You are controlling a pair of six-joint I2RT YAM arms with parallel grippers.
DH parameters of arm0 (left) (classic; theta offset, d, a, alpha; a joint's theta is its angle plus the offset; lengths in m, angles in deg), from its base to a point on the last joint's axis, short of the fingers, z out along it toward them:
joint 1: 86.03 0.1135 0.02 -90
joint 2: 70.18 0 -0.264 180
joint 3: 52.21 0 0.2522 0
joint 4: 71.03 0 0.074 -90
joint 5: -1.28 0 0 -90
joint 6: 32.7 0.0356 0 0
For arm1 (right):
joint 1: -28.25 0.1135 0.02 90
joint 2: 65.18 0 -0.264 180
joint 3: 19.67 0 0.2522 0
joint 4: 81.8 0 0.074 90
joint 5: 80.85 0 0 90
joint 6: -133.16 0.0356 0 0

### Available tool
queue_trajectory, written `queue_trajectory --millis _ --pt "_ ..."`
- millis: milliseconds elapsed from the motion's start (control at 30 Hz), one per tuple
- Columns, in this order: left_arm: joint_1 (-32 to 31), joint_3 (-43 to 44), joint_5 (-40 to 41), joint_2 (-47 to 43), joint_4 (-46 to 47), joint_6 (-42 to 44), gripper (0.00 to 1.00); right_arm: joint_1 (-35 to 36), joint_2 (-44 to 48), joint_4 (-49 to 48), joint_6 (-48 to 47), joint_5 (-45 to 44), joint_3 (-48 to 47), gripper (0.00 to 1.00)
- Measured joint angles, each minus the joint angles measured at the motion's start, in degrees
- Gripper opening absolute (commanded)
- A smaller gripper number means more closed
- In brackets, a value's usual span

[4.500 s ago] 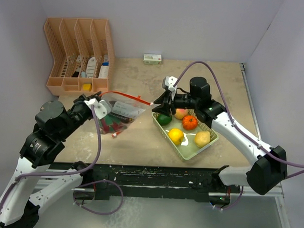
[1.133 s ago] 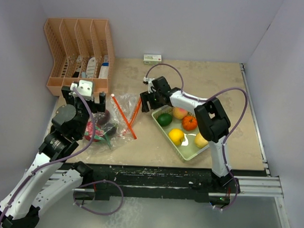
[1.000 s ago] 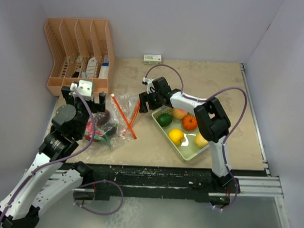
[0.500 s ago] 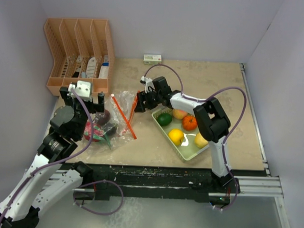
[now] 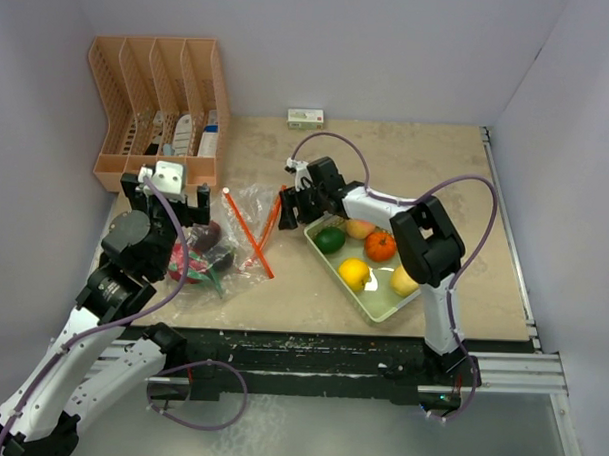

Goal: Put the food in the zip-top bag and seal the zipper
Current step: Pick up the zipper food storage bag at the center of the board.

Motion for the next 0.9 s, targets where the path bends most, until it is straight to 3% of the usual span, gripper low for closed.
queue_trajectory --millis 900 --pt "0.0 0.0 -0.17 -0.11 -0.02 -0.07 0.99 0.0 -0.83 -18.12 8.9 4.28 3.91 0.68"
